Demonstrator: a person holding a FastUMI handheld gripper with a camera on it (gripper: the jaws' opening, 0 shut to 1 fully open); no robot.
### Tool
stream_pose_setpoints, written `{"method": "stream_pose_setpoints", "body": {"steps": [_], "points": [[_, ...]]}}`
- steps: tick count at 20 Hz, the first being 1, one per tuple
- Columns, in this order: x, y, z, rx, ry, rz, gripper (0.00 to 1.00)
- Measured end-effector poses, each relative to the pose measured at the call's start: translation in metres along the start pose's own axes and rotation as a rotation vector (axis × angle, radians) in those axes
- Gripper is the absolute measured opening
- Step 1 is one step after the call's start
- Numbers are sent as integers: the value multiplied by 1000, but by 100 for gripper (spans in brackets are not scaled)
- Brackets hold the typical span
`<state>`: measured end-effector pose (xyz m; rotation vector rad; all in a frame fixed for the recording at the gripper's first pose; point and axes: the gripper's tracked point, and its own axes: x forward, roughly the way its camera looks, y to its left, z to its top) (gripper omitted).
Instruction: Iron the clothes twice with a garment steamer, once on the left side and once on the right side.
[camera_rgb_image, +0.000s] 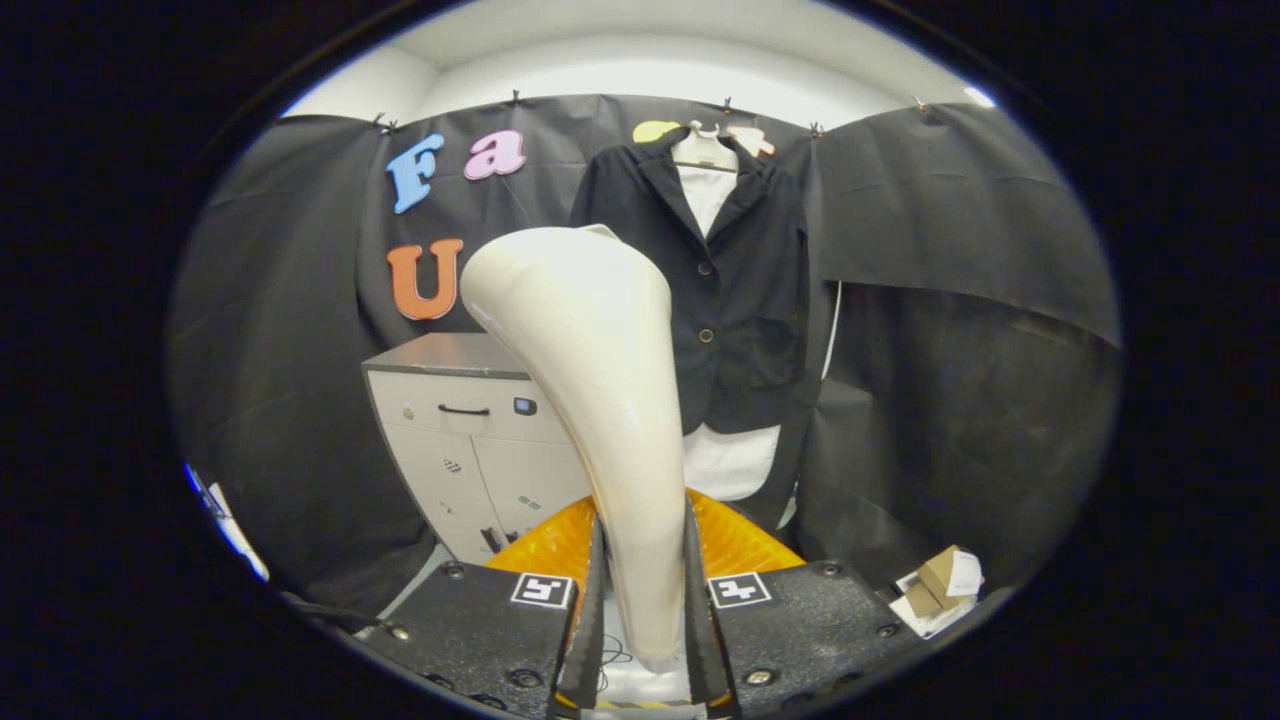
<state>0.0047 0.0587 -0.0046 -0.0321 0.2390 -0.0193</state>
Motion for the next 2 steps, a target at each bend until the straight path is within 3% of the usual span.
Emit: {"method": "stream_pose_setpoints", "body": {"steps": [2], "points": [[-2, 1, -1, 5, -1, 3, 36]]}}
